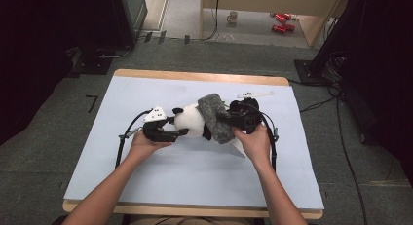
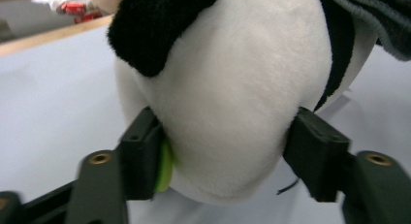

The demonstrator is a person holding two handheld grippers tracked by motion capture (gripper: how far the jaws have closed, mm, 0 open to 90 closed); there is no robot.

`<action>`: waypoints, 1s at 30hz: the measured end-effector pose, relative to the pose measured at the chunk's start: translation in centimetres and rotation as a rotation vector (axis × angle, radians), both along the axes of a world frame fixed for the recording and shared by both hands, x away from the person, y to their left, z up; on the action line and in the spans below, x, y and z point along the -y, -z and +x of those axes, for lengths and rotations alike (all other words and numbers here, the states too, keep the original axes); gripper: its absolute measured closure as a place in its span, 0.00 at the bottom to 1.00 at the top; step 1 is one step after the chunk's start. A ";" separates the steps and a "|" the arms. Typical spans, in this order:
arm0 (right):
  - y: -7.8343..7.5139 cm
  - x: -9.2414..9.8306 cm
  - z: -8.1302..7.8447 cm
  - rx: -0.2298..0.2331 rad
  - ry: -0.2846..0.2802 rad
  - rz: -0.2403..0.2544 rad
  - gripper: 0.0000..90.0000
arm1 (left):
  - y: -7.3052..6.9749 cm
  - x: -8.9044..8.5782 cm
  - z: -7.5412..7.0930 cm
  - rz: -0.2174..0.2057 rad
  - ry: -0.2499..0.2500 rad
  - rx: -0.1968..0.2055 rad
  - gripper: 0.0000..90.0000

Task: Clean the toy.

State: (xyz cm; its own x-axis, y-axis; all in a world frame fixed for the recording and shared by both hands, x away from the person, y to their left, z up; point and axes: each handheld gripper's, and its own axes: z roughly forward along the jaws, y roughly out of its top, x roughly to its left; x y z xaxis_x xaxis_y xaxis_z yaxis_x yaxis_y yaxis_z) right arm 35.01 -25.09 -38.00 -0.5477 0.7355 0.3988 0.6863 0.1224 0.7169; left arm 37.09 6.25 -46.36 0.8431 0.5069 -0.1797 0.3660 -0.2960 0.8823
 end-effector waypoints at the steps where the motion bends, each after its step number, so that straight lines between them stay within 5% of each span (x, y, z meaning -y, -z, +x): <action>1: -0.1 0.0 0.0 0.005 0.010 0.002 0.88 | -0.1 -0.1 -0.1 0.000 -0.003 -0.009 0.52; 5: -0.5 -0.2 -0.1 0.003 0.011 0.022 0.88 | -0.7 -0.1 -0.5 0.018 -0.012 -0.077 0.68; 12: -2.6 -1.6 -1.2 0.047 -0.028 0.061 0.88 | -2.3 -0.7 -1.4 0.014 -0.062 -0.237 0.71; 17: -3.4 -3.7 -2.1 0.077 -0.074 0.077 0.88 | -3.0 -0.4 -3.6 0.021 -0.119 -0.229 0.70; 22: -1.6 -6.2 -2.2 0.050 -0.096 0.051 0.88 | -2.8 0.2 -4.4 -0.002 -0.170 -0.206 0.69; 25: 0.5 -6.9 -1.8 0.035 -0.089 0.038 0.87 | -2.5 0.5 -4.6 0.068 -0.184 -0.150 0.69; 30: 1.1 -6.4 -1.4 0.069 -0.088 -0.047 0.87 | -2.3 0.3 -4.1 0.066 -0.181 -0.161 0.69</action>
